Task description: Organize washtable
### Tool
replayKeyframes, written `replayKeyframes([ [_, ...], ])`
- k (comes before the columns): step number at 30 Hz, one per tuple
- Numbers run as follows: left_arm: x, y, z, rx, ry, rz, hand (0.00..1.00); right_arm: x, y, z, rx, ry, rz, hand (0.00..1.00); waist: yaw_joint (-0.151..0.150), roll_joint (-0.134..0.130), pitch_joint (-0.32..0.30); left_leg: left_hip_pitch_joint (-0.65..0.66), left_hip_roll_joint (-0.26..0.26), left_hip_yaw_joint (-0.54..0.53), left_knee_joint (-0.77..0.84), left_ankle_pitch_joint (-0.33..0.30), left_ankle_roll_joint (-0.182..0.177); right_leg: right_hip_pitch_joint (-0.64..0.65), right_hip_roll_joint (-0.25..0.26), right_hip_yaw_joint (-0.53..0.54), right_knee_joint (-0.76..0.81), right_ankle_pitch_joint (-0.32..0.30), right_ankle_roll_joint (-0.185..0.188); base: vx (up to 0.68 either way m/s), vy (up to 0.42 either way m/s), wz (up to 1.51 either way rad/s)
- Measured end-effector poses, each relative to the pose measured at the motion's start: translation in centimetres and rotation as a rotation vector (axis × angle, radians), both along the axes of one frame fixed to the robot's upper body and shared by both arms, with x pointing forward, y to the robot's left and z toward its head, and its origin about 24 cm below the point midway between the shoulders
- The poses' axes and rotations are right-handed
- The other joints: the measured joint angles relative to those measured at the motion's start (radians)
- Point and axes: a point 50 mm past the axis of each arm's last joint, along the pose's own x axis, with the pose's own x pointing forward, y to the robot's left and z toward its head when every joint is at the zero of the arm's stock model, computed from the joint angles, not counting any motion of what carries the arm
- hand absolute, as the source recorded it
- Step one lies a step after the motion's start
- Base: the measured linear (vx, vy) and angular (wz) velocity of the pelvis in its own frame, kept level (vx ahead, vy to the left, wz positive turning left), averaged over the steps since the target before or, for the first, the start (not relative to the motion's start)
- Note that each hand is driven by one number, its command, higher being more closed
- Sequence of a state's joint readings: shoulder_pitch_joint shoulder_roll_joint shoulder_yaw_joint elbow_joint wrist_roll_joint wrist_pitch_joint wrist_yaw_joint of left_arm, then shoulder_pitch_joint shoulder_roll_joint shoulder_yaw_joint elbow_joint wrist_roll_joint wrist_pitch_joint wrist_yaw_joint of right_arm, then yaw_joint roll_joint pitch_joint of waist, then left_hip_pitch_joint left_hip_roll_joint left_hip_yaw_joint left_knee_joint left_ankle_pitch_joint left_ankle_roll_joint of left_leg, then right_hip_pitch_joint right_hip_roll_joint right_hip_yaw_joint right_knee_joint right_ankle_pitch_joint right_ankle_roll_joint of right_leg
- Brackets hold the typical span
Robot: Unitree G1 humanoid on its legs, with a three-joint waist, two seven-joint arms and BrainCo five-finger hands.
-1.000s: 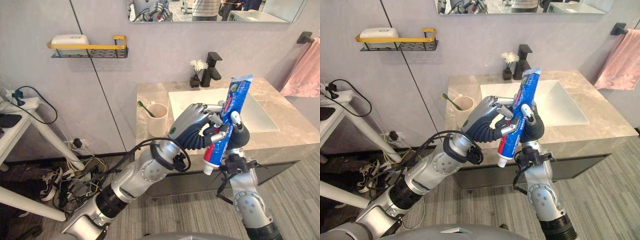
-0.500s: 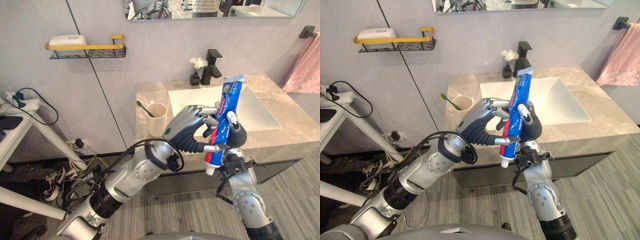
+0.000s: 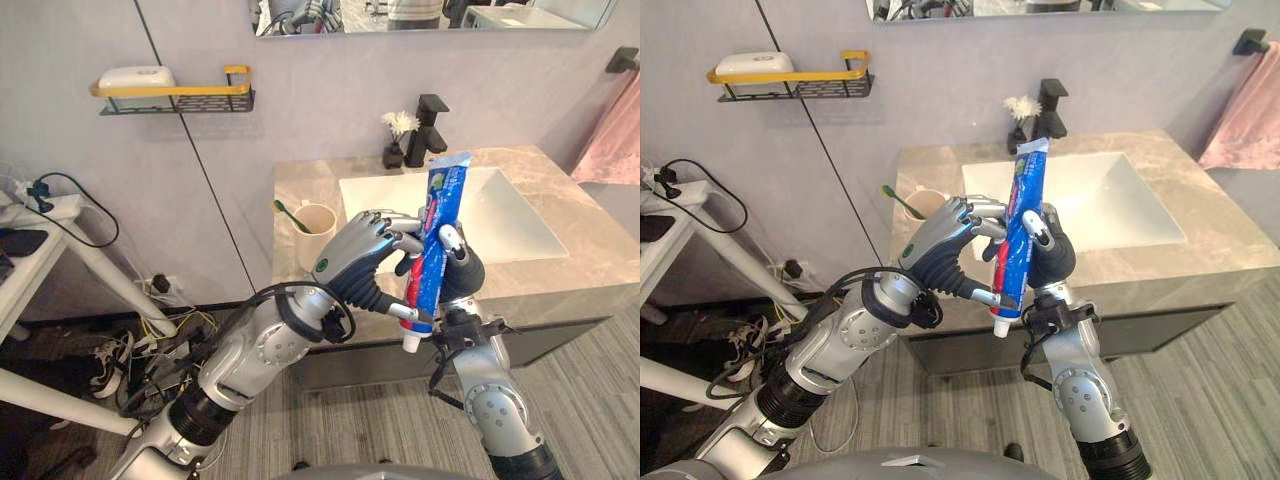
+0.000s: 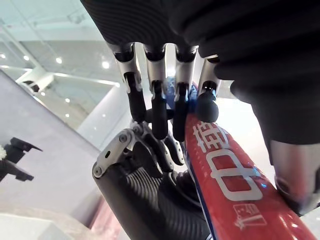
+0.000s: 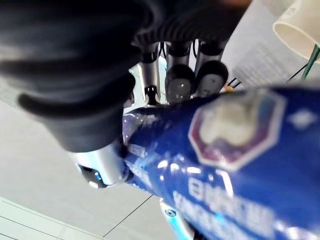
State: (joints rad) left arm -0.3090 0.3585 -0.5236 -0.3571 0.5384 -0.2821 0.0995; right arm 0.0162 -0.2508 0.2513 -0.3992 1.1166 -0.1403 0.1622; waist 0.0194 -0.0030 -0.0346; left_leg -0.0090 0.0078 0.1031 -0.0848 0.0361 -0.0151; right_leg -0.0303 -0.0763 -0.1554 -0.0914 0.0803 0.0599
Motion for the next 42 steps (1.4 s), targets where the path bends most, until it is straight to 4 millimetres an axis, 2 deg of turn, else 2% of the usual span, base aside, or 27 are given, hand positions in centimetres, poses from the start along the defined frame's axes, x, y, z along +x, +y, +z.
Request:
replayKeyframes([
  [2, 0.1, 0.3, 0.2, -0.007, -0.008, 0.015, 0.0, 0.0, 0.0, 0.0, 0.005, -0.003, -0.002, 1.0, 0.0, 0.0, 0.0, 0.001, 0.0, 0.0, 0.0, 0.0, 0.0, 0.0, 0.0, 0.0, 0.0, 0.0, 0.0, 0.0, 0.0, 0.0],
  [4, 1.7, 2.8, 0.6, -0.036, 0.001, 0.174, 0.0, 0.0, -0.3, 0.2, 0.031, -0.015, -0.024, 1.0, -0.005, 0.0, 0.001, 0.001, 0.001, 0.0, 0.0, 0.0, 0.0, 0.0, 0.0, 0.0, 0.0, -0.001, 0.0, 0.0, 0.0, 0.0],
  [7, 2.7, 4.9, 0.6, -0.054, 0.009, 0.306, 0.0, 0.0, -0.4, 0.1, 0.034, -0.018, -0.029, 1.0, -0.007, -0.002, 0.003, 0.001, 0.0, 0.0, -0.001, 0.0, 0.0, 0.001, 0.0, -0.001, 0.0, -0.003, 0.001, 0.01, -0.001, 0.01],
  [26, 2.7, 5.1, 0.6, -0.063, 0.008, 0.318, 0.0, 0.0, -0.5, 0.2, 0.042, -0.018, -0.039, 1.0, -0.007, -0.003, 0.003, 0.002, -0.001, 0.001, -0.002, 0.0, 0.0, 0.001, -0.002, -0.002, 0.0, -0.004, 0.002, 0.0, 0.0, 0.0],
  [30, 2.5, 6.6, 0.0, -0.081, 0.032, 0.382, 0.0, 0.2, -1.8, 0.3, 0.045, -0.027, -0.104, 1.0, -0.006, -0.003, 0.004, 0.002, 0.0, 0.0, -0.003, 0.0, 0.0, 0.001, -0.002, -0.003, 0.0, -0.004, 0.002, 0.0, 0.0, 0.0],
  [35, 1.9, 8.0, -1.3, -0.087, 0.084, 0.444, 0.0, 0.6, -3.6, 0.4, 0.048, -0.02, -0.215, 1.0, 0.016, -0.004, 0.004, 0.002, -0.001, -0.011, -0.008, 0.001, 0.0, 0.003, -0.006, -0.016, 0.0, -0.007, 0.001, 0.0, 0.004, 0.05],
  [39, 0.8, 9.4, -2.0, -0.103, 0.114, 0.498, 0.0, 2.1, -4.4, 0.3, 0.014, -0.003, -0.287, 1.0, 0.025, -0.012, 0.008, 0.0, -0.001, -0.039, -0.008, 0.003, -0.002, 0.016, -0.008, -0.046, 0.0, -0.014, 0.001, 0.0, -0.011, 0.23],
  [42, 0.3, 10.7, -2.8, -0.134, 0.165, 0.548, 0.0, 2.9, -5.1, 0.8, 0.009, -0.01, -0.339, 1.0, 0.048, -0.024, 0.013, -0.009, -0.001, -0.06, -0.008, 0.008, -0.003, 0.017, -0.008, -0.067, 0.0, -0.017, 0.0, 0.0, -0.012, 0.21],
])
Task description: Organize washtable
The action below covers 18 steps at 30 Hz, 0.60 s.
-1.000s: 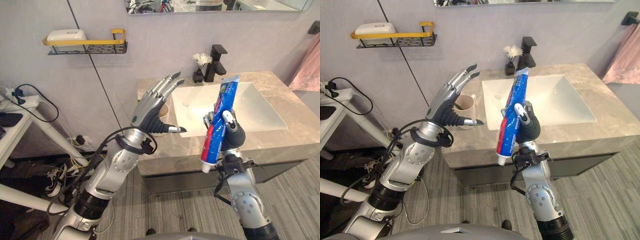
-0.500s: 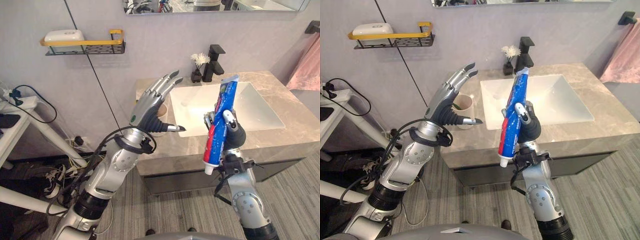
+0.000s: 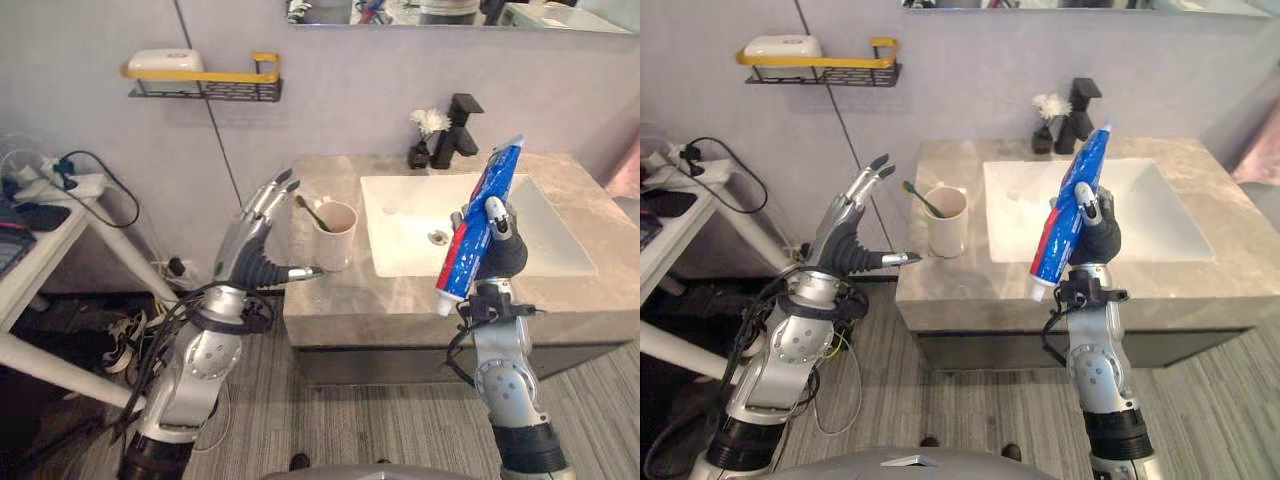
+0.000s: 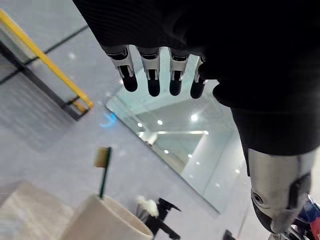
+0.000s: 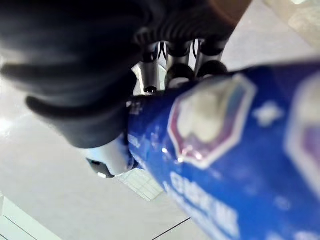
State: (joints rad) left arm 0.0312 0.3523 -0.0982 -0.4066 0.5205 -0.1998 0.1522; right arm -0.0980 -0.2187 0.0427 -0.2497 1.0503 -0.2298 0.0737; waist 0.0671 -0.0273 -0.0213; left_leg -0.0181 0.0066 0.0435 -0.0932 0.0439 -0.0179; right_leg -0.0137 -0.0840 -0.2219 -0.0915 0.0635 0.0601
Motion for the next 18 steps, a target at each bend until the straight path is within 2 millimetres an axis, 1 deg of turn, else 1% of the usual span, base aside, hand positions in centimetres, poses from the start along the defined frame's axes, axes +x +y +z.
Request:
replayKeyframes([
  [1, -0.3, 0.6, -0.5, -0.011, 0.023, 0.029, 0.0, 0.5, -0.2, 0.3, -0.021, -0.002, -0.022, 1.0, 0.002, -0.004, 0.001, -0.004, 0.0, -0.006, 0.0, 0.001, 0.0, 0.0, -0.001, -0.008, 0.0, -0.001, -0.001, 0.01, -0.01, 0.23],
  [3, -0.7, 1.2, -1.2, -0.026, 0.057, 0.058, 0.0, 1.1, -0.4, 0.6, -0.049, -0.001, -0.055, 1.0, 0.009, -0.009, 0.002, -0.008, -0.002, -0.017, 0.0, 0.003, 0.0, 0.0, -0.001, -0.013, 0.0, -0.003, -0.001, 0.02, -0.002, 0.17],
  [4, -1.1, 1.6, -1.9, -0.049, 0.088, 0.084, 0.0, 1.4, -0.7, 0.8, -0.071, 0.002, -0.088, 1.0, 0.025, -0.012, 0.001, -0.01, -0.004, -0.023, 0.0, 0.003, 0.001, 0.0, -0.003, -0.016, 0.0, -0.004, 0.0, 0.02, 0.004, 0.11],
  [6, -1.5, 2.0, -2.6, -0.08, 0.12, 0.104, 0.0, 1.6, -0.9, 1.2, -0.107, -0.004, -0.126, 1.0, 0.035, -0.014, 0.001, -0.012, -0.006, -0.027, 0.0, 0.009, 0.002, 0.002, -0.005, -0.024, 0.0, -0.006, 0.001, 0.02, 0.005, 0.13],
  [7, -1.8, 2.2, -3.2, -0.092, 0.151, 0.121, 0.0, 2.1, -0.8, 1.5, -0.145, -0.008, -0.15, 1.0, 0.038, -0.014, 0.001, -0.013, -0.008, -0.033, 0.0, 0.009, 0.003, 0.004, -0.007, -0.033, 0.0, -0.008, 0.002, 0.01, 0.005, 0.14],
  [11, -2.4, 2.3, -4.5, -0.119, 0.211, 0.139, 0.0, 3.1, -0.7, 2.5, -0.242, -0.013, -0.238, 1.0, 0.053, -0.025, 0.006, -0.028, -0.009, -0.05, -0.002, 0.012, 0.003, -0.001, -0.008, -0.048, 0.0, -0.009, 0.002, -0.01, 0.003, 0.17],
  [13, -2.5, 2.3, -6.0, -0.139, 0.279, 0.156, 0.0, 3.5, -0.5, 3.4, -0.297, -0.028, -0.302, 1.0, 0.061, -0.032, 0.01, -0.041, -0.01, -0.062, -0.001, 0.018, 0.003, -0.006, -0.008, -0.065, 0.0, -0.01, 0.002, -0.01, -0.001, 0.21],
  [14, -2.6, 2.3, -6.3, -0.143, 0.294, 0.16, 0.0, 3.6, -0.4, 3.7, -0.311, -0.035, -0.318, 1.0, 0.064, -0.034, 0.011, -0.043, -0.01, -0.064, -0.001, 0.018, 0.003, -0.007, -0.008, -0.067, 0.0, -0.01, 0.001, 0.0, -0.002, 0.11],
  [16, -3.0, 2.3, -7.4, -0.163, 0.345, 0.174, 0.0, 3.8, -0.3, 4.9, -0.355, -0.067, -0.387, 1.0, 0.082, -0.038, 0.014, -0.048, -0.01, -0.072, -0.001, 0.02, 0.003, -0.011, -0.009, -0.07, 0.0, -0.01, 0.001, 0.0, -0.004, 0.06],
  [18, -3.0, 2.1, -7.7, -0.179, 0.358, 0.177, 0.0, 3.9, -0.3, 5.6, -0.366, -0.082, -0.427, 1.0, 0.085, -0.038, 0.014, -0.052, -0.012, -0.08, -0.002, 0.025, 0.002, -0.01, -0.01, -0.08, 0.0, -0.012, 0.002, 0.0, 0.0, 0.18],
])
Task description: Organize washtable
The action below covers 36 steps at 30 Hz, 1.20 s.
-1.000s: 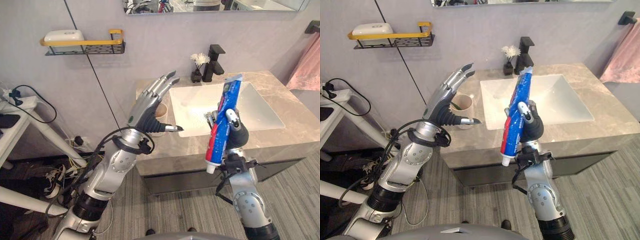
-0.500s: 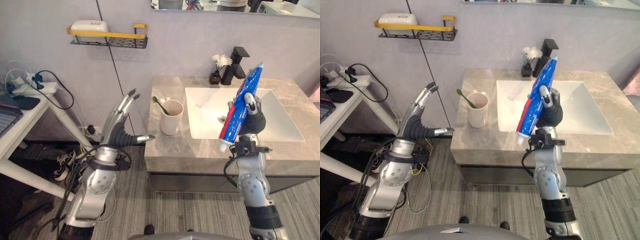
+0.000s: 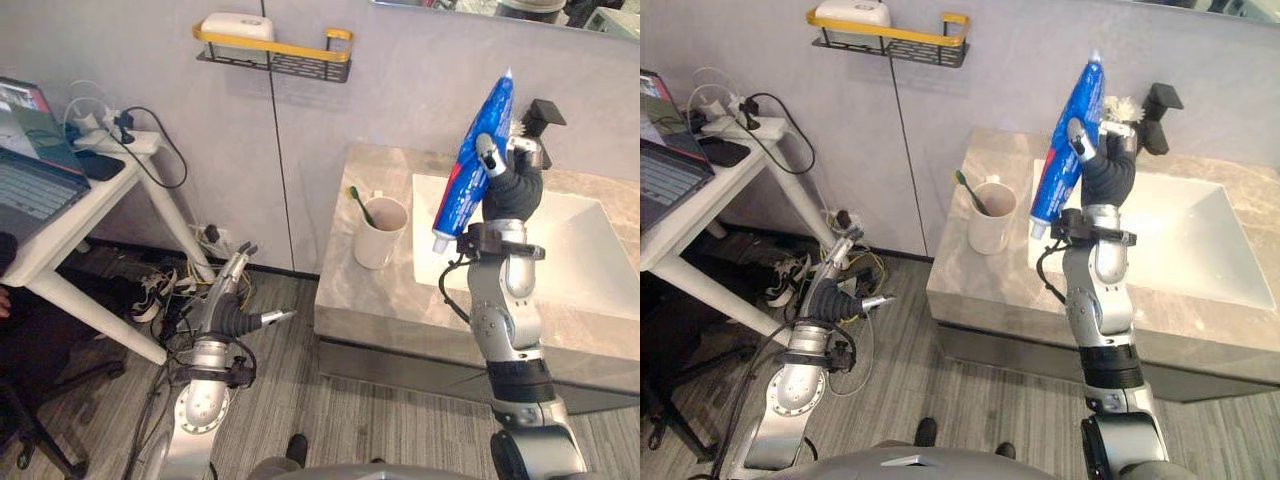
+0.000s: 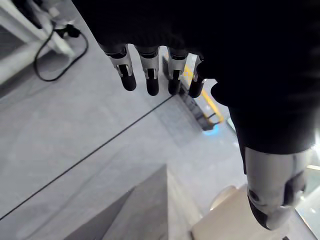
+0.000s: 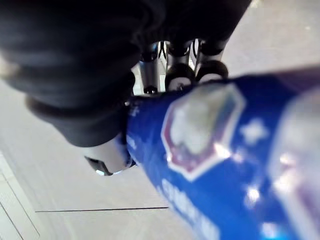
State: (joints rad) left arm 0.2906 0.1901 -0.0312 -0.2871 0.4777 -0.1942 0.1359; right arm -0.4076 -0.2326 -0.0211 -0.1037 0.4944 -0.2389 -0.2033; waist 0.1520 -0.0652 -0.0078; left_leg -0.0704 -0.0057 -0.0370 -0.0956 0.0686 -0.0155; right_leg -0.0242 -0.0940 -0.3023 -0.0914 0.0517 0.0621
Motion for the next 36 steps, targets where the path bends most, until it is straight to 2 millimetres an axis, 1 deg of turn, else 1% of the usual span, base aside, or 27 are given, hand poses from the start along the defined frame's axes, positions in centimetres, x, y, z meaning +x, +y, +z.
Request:
replayKeyframes([
  [2, 0.0, -0.2, -0.4, -0.012, 0.014, 0.0, 0.0, 0.2, 0.1, 1.2, -0.04, -0.037, -0.079, 1.0, 0.003, 0.0, 0.0, -0.014, -0.001, -0.012, -0.002, 0.005, 0.0, -0.006, 0.0, -0.016, 0.0, -0.002, 0.0, -0.01, -0.001, 0.21],
  [4, -0.3, -0.3, -0.7, -0.025, 0.027, 0.007, 0.0, 0.5, 0.4, 1.8, -0.083, -0.052, -0.137, 1.0, 0.004, 0.0, 0.0, -0.018, -0.002, -0.015, -0.001, 0.006, 0.0, -0.01, 0.0, -0.016, 0.0, -0.002, 0.0, 0.0, -0.001, 0.04],
  [5, -0.5, -0.5, -0.9, -0.033, 0.039, 0.004, 0.0, 0.6, 0.5, 2.1, -0.117, -0.062, -0.19, 1.0, 0.01, -0.001, 0.001, -0.018, -0.002, -0.019, -0.001, 0.006, 0.0, -0.009, 0.0, -0.017, 0.0, -0.002, 0.0, 0.0, 0.0, 0.0],
  [8, -0.5, -0.8, -1.3, -0.041, 0.055, -0.004, 0.0, 0.6, 0.7, 2.8, -0.166, -0.09, -0.262, 1.0, 0.021, -0.001, 0.001, -0.024, -0.003, -0.025, 0.001, 0.008, -0.001, -0.012, -0.001, -0.024, 0.0, -0.002, 0.0, 0.01, -0.004, 0.06],
  [11, -0.5, -1.0, -2.0, -0.047, 0.083, -0.008, 0.0, 0.6, 1.0, 3.7, -0.203, -0.124, -0.308, 1.0, 0.021, -0.001, 0.003, -0.028, -0.004, -0.031, 0.001, 0.01, -0.001, -0.012, -0.002, -0.034, 0.0, -0.003, 0.001, 0.0, 0.002, 0.1],
  [13, -0.5, -1.2, -2.4, -0.052, 0.099, -0.011, 0.0, 0.6, 1.4, 4.9, -0.222, -0.168, -0.343, 1.0, 0.021, -0.006, 0.015, -0.03, -0.004, -0.036, -0.003, 0.012, -0.001, -0.012, -0.002, -0.039, 0.0, -0.003, 0.001, -0.02, 0.006, 0.07],
  [15, -0.6, -1.2, -2.8, -0.051, 0.116, -0.011, 0.0, 0.6, 1.7, 5.6, -0.243, -0.196, -0.37, 1.0, 0.023, -0.011, 0.022, -0.033, -0.004, -0.04, -0.005, 0.012, -0.002, -0.013, -0.002, -0.041, 0.0, -0.004, 0.0, -0.02, 0.004, 0.06],
  [18, -0.6, -1.3, -3.8, -0.052, 0.157, -0.013, 0.0, 0.6, 2.4, 6.3, -0.265, -0.222, -0.378, 1.0, 0.023, -0.013, 0.023, -0.055, -0.007, -0.045, -0.002, 0.018, 0.0, -0.032, -0.004, -0.045, 0.0, -0.004, 0.001, 0.0, 0.006, 0.07],
  [22, -0.8, -1.4, -4.9, -0.055, 0.206, -0.015, 0.0, 1.3, 2.7, 5.6, -0.313, -0.177, -0.396, 1.0, 0.026, -0.013, 0.024, -0.063, -0.01, -0.057, 0.002, 0.022, 0.0, -0.035, -0.006, -0.065, 0.0, -0.004, 0.001, 0.03, -0.004, 0.1],
  [27, -1.1, -1.4, -6.2, -0.056, 0.261, -0.011, 0.0, 1.5, 2.9, 5.4, -0.347, -0.166, -0.411, 1.0, 0.028, -0.013, 0.031, -0.064, -0.01, -0.058, 0.001, 0.021, 0.0, -0.035, -0.007, -0.065, 0.0, -0.004, 0.002, 0.0, -0.001, 0.01],
  [31, -1.1, -1.7, -6.4, -0.059, 0.268, -0.017, 0.0, 1.4, 3.5, 6.2, -0.376, -0.2, -0.416, 1.0, 0.025, -0.013, 0.058, -0.067, -0.01, -0.056, 0.001, 0.022, 0.0, -0.038, -0.007, -0.066, 0.0, -0.004, 0.002, -0.01, 0.003, 0.0],
  [36, -1.1, -1.7, -6.4, -0.06, 0.268, -0.015, 0.0, 1.5, 3.9, 6.1, -0.388, -0.203, -0.406, 1.0, 0.032, -0.013, 0.058, -0.074, -0.011, -0.058, 0.002, 0.022, 0.001, -0.044, -0.008, -0.067, 0.0, -0.004, 0.002, 0.01, -0.001, 0.0],
])
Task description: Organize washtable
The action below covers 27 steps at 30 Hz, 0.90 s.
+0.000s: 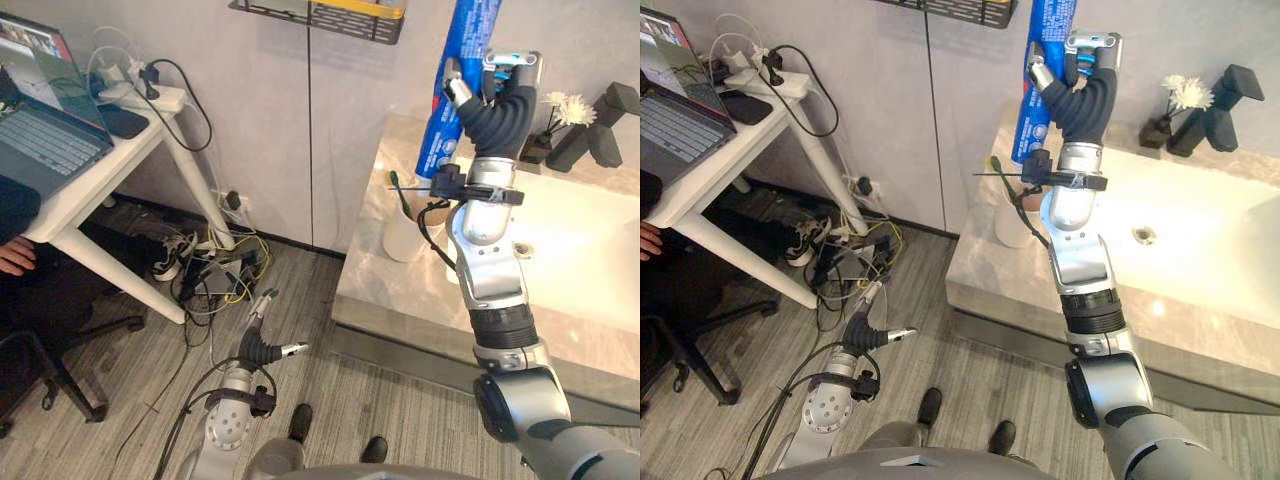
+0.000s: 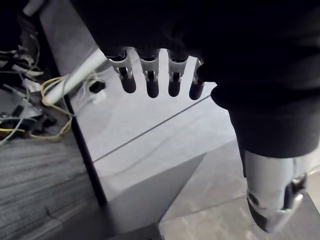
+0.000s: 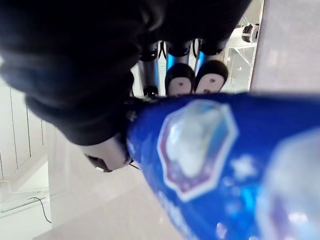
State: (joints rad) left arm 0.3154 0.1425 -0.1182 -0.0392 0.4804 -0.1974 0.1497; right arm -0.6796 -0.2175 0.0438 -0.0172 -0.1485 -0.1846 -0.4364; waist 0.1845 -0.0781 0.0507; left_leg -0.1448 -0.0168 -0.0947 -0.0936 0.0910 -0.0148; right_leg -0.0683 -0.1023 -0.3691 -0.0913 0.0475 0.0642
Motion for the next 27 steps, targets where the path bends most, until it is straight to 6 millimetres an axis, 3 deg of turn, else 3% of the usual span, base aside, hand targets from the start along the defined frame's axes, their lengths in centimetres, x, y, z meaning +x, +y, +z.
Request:
replayKeyframes([
  [27, -0.24, -0.04, -0.83, 0.001, 0.029, 0.017, 0.0, 0.43, -0.01, -0.76, -0.063, 0.036, -0.062, 1.0, 0.002, 0.003, 0.028, -0.01, -0.002, 0.005, 0.0, 0.0, 0.0, -0.011, -0.004, 0.001, 0.0, 0.0, 0.001, 0.0, 0.0, 0.0],
])
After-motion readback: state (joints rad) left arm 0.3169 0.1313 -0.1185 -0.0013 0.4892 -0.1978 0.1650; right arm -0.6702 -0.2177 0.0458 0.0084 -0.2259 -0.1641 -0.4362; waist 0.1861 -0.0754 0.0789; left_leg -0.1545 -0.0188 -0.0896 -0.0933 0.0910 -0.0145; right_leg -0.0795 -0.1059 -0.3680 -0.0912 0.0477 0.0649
